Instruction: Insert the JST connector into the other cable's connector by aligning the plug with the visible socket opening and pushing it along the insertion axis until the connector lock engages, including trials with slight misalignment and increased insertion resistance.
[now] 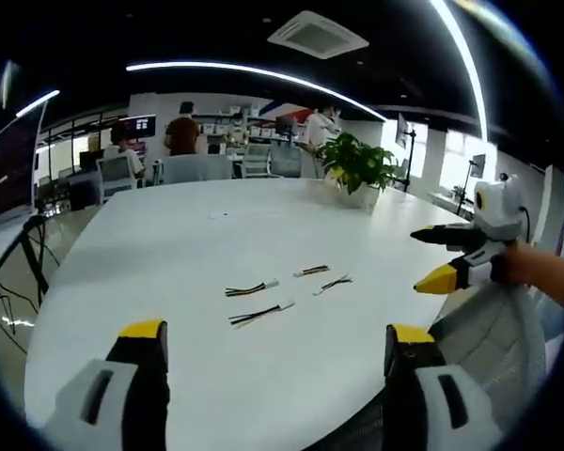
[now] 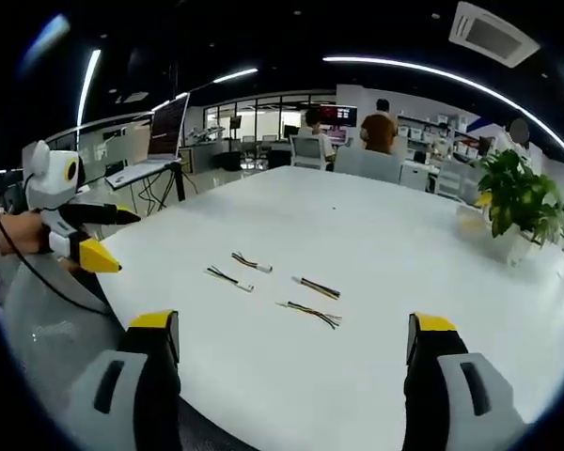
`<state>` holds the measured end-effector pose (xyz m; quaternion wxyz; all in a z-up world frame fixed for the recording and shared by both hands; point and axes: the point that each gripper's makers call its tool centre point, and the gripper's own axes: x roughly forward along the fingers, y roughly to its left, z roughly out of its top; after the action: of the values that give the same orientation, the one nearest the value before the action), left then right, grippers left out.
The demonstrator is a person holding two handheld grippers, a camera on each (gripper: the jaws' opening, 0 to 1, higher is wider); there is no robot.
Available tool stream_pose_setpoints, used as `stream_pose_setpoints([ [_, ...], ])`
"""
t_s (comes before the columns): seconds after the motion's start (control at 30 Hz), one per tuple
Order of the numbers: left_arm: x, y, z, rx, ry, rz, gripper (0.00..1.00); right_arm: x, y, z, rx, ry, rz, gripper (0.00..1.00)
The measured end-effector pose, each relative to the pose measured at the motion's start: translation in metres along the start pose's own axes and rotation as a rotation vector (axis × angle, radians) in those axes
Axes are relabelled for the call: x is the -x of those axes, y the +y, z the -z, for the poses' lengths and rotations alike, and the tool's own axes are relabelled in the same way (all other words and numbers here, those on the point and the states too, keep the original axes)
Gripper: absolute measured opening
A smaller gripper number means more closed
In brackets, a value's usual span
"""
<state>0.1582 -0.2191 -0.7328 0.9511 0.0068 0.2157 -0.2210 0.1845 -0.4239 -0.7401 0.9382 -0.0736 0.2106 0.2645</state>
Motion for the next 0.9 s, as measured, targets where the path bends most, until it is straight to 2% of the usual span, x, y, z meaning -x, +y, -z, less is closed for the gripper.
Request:
stream_pose_setpoints([
  [0.5,0.0,0.004,0.003,0.01,0.013,-0.005,0.94,-0.002,0.007,0.002,-0.012,0.009,-0.034,0.99],
  [0.9,-0.001,0.011,0.002,0.013,0.013,-0.035,0.92,-0.005,0.012,0.002,-0.024,0.013,-0.072,0.99],
])
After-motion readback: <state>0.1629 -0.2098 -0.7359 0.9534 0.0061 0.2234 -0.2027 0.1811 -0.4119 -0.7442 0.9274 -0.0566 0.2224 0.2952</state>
